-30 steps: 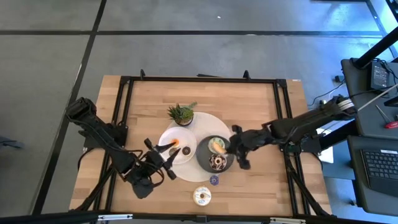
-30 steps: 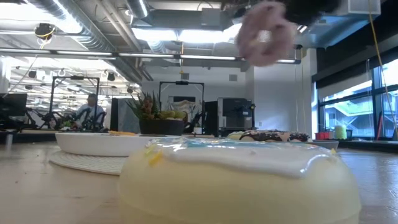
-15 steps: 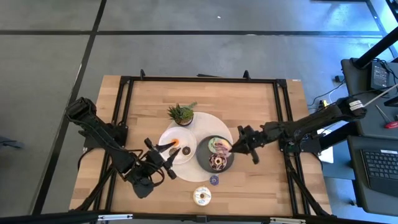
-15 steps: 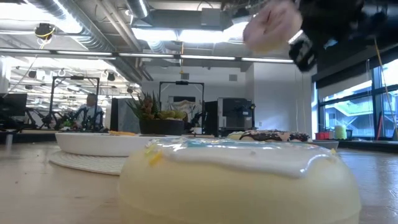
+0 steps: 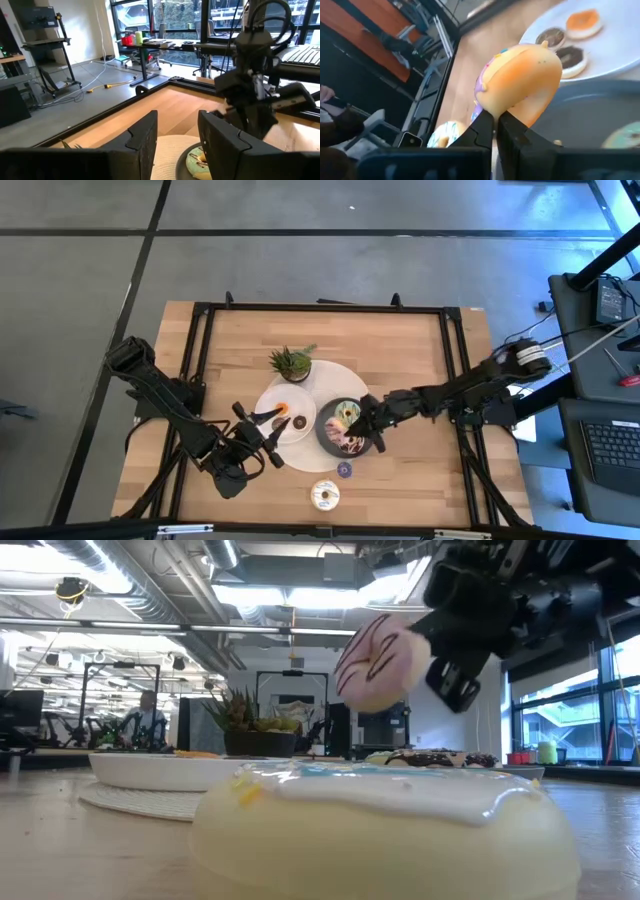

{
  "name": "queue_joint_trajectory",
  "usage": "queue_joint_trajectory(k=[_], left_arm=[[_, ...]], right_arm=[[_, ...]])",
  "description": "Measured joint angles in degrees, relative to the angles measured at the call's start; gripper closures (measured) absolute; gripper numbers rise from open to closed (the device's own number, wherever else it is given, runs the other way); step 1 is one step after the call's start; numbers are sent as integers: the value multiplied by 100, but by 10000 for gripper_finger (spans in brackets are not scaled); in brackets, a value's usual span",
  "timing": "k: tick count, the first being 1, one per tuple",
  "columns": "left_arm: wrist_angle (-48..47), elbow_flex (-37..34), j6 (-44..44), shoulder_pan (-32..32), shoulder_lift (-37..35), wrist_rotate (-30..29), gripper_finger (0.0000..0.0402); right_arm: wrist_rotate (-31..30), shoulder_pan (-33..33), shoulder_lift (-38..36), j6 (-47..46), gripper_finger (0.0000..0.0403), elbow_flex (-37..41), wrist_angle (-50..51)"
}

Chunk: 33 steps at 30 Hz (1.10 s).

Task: Pick & Place donuts
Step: Put the large pink donut on the gray plate

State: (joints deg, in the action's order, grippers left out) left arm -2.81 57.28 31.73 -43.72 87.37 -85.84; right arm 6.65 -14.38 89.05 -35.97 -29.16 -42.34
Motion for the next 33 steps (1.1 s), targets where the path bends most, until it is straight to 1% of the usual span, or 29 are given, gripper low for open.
queue_joint_trajectory(k=[5,16,23,33], left_arm=[[-2,0,0,0,0,147,267],[-2,0,0,0,0,199,269],[-7,0,1,0,2,245,270],[0,0,2,0,2,245,265]], right_arm=[[375,63,487,-152,384,-356,19],[333,115,1104,-143,383,-713,27],[-24,115,1166,-104,382,-713,283],[-159,122,1164,-106,382,-713,575]])
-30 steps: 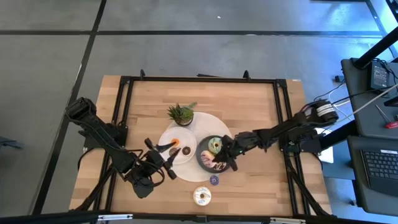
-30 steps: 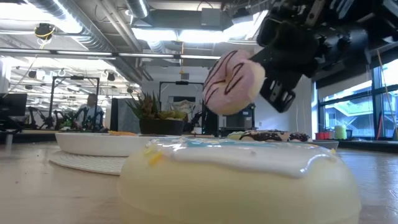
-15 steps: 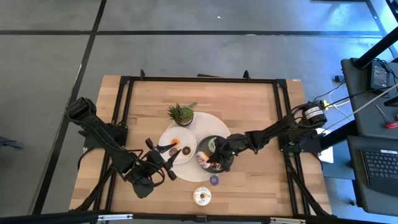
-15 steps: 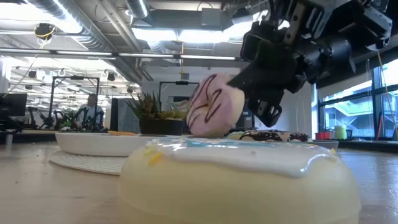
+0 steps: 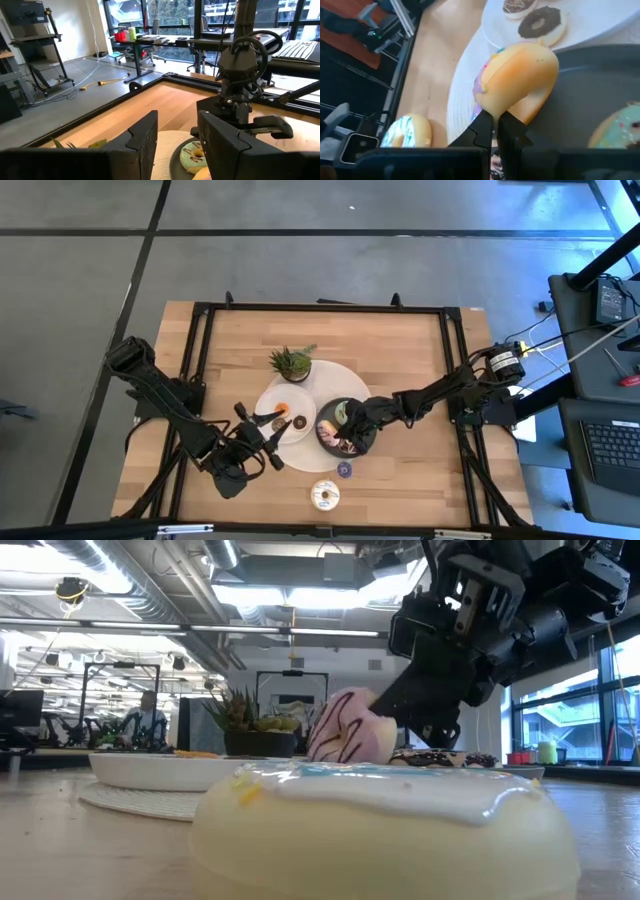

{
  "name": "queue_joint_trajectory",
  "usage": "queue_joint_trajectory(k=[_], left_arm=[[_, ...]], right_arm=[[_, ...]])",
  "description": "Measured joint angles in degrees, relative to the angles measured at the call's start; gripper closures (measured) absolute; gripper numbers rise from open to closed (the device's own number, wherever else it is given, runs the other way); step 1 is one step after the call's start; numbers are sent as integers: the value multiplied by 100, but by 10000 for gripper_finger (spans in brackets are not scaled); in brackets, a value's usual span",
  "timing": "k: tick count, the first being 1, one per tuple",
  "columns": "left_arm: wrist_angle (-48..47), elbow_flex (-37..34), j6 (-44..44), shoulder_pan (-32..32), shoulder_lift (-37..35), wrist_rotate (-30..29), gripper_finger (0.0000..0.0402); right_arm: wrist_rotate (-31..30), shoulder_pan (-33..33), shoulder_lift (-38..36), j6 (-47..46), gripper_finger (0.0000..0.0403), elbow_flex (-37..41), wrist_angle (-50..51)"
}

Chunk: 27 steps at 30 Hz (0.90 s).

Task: Pick & Place donuts
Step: Put the large pink donut on the gray plate

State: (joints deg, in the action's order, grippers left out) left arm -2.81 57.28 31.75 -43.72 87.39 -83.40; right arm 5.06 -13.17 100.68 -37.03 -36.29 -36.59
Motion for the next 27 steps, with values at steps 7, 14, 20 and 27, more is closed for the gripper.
queue_joint_trajectory(k=[7,14,20,27], left_arm=[[0,0,0,0,0,17,268],[0,0,0,1,0,20,263],[0,0,0,0,0,17,263],[0,0,1,1,0,18,263]], right_arm=[[-87,2,-2,3,381,0,119],[-81,2,-2,13,357,0,133],[29,4,-2,49,322,0,141],[119,71,-2,140,288,0,141]])
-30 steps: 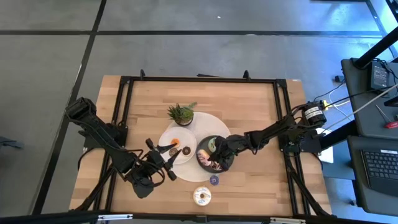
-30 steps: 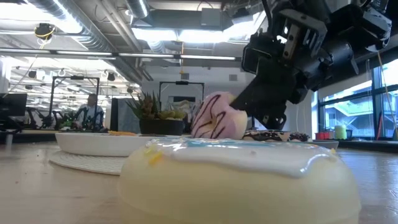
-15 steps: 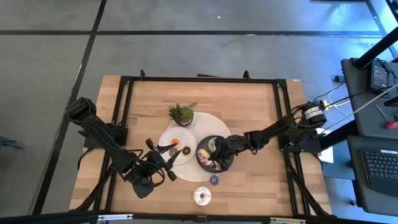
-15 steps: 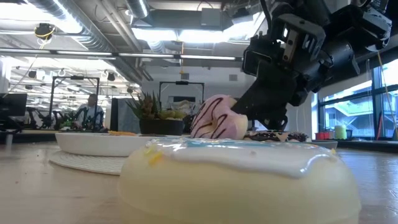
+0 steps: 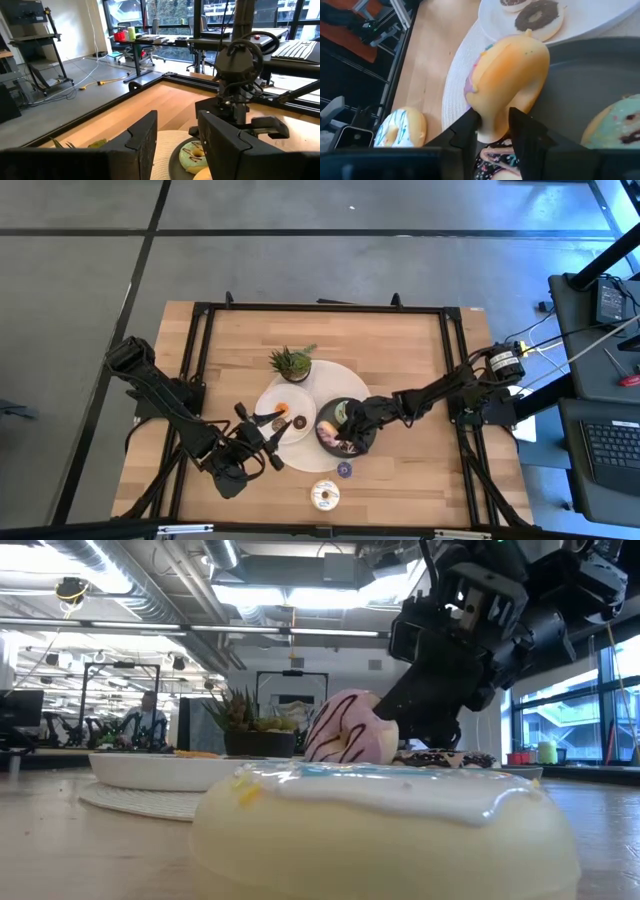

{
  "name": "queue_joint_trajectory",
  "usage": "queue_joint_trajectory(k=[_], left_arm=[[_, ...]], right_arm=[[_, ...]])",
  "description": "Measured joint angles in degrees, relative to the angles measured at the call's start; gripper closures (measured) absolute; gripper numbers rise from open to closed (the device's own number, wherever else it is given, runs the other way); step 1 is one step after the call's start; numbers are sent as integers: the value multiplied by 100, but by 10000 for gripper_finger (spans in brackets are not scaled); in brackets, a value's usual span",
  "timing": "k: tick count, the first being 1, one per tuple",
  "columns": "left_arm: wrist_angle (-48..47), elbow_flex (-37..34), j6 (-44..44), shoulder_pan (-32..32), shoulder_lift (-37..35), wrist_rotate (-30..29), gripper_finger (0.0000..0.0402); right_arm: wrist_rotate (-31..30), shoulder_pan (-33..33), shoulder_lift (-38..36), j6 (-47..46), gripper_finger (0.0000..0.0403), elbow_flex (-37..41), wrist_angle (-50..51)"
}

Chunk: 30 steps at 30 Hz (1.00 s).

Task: Pick & Place donuts
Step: Put the large pink donut on the gray plate

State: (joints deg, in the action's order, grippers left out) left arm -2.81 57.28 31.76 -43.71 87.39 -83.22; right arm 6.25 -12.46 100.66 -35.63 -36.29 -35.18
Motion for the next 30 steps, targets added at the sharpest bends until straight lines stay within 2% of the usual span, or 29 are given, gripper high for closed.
queue_joint_trajectory(k=[5,18,30], left_arm=[[1,0,0,-1,0,33,262],[0,0,-1,4,0,106,263],[0,0,-1,5,0,107,266]], right_arm=[[292,150,-4,0,279,0,27],[299,224,-52,143,279,-67,174],[245,224,-52,474,279,-753,1702]])
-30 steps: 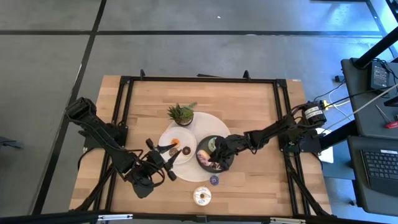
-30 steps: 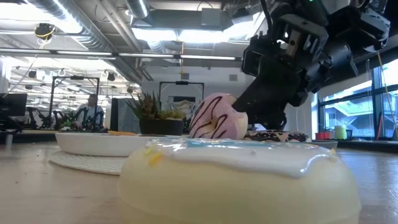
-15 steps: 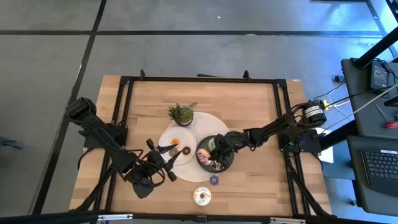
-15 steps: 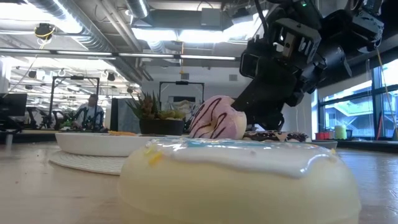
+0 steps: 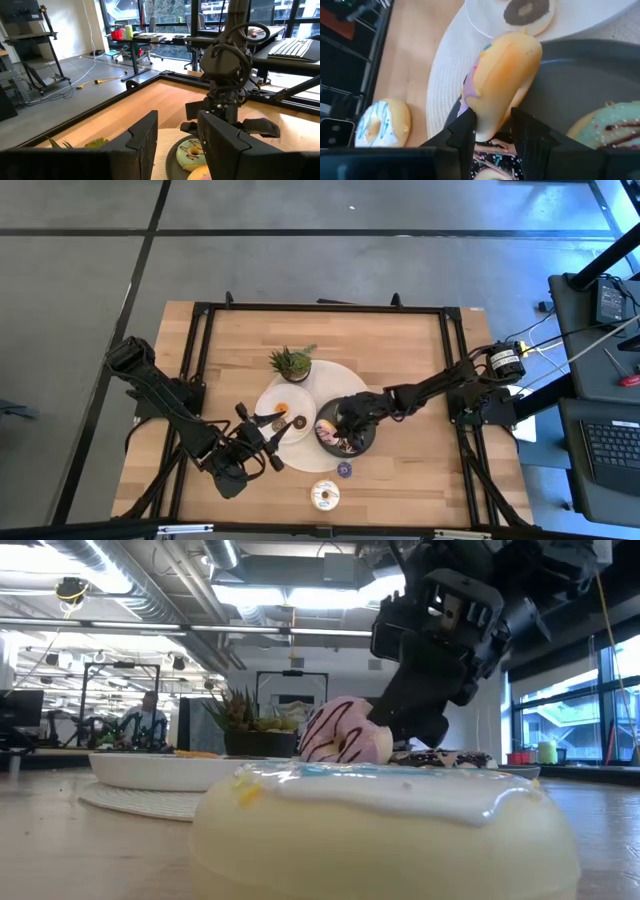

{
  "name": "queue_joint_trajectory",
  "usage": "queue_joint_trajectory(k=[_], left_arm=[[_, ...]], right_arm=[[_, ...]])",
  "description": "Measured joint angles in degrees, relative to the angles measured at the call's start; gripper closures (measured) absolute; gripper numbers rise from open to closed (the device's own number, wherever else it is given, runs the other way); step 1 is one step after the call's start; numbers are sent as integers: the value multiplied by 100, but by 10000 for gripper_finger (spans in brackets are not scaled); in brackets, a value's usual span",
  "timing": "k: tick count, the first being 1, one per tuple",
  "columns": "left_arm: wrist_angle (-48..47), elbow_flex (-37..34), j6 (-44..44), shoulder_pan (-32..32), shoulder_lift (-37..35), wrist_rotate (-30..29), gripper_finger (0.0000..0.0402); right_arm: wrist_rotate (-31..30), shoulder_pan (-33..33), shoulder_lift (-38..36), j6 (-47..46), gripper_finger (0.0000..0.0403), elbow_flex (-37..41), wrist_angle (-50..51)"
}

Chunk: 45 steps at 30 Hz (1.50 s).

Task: Pick & Place donuts
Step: Put the large pink donut on the gray plate

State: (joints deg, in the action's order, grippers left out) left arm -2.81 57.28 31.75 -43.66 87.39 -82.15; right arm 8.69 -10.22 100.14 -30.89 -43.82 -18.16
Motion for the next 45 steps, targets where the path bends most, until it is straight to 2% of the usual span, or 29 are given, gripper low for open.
queue_joint_trajectory(k=[7,13,26,30,36,45], left_arm=[[-7,0,0,2,0,-2,268],[-17,0,0,4,0,0,265],[-28,0,0,19,0,0,265],[-39,0,0,76,0,9,266],[-42,0,0,232,2,532,269],[-44,0,0,391,2,1118,265]], right_arm=[[-7,-2,0,161,279,-451,957],[-313,-4,0,300,279,-750,1714],[-324,-2,0,463,279,-807,2050],[-364,-2,4,597,279,-1075,2608],[-1054,-13,7,872,279,-1570,3670],[-1124,-13,7,898,279,-1708,4215]])
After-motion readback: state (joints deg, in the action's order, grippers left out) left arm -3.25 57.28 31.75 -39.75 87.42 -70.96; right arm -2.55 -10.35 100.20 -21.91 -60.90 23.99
